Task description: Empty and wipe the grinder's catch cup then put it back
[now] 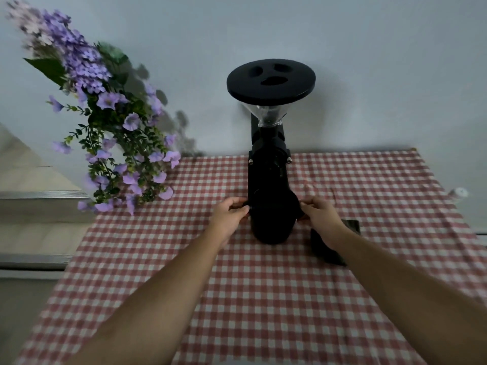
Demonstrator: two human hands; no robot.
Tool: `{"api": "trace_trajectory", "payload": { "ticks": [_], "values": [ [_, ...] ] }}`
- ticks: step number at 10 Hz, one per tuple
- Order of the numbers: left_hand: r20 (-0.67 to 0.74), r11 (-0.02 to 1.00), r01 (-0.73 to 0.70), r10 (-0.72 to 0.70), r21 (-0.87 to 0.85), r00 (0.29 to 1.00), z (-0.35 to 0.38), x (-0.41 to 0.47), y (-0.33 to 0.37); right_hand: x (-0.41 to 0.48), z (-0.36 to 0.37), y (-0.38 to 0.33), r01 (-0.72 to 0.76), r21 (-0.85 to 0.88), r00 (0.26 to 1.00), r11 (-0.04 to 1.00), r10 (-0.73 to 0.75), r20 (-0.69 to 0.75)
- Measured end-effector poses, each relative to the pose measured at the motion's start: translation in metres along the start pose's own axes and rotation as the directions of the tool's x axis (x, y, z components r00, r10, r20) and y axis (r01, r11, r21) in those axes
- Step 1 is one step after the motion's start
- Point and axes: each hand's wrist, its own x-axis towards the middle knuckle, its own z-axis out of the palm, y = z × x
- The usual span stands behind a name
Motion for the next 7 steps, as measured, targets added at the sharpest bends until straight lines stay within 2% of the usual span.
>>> {"api": "trace_trajectory", "payload": {
  "ticks": [2, 5, 6, 7],
  "values": [
    [-0.01, 0.999, 0.017, -0.016, 0.037, 1.0, -0.003, -0.002, -0.015, 0.0, 0.006, 0.003, 0.045, -0.052, 0.999, 0.998, -0.045, -0.01],
    [0.013, 0.996, -0.042, 0.041, 0.083, 0.999, -0.003, -0.01, -0.011, -0.002, 0.004, 0.006, 0.1, -0.16, 0.995, 0.982, -0.101, -0.003],
    [0.011, 0.993, -0.04, 0.039, 0.112, 0.999, -0.004, -0.014, -0.006, -0.006, 0.005, 0.001, 0.081, -0.21, 0.996, 0.974, -0.084, -0.007],
    [-0.013, 0.98, -0.086, 0.09, 0.178, 0.996, -0.001, -0.02, -0.004, -0.017, 0.003, -0.005, 0.098, -0.25, 0.986, 0.963, -0.127, -0.105]
  ]
}}
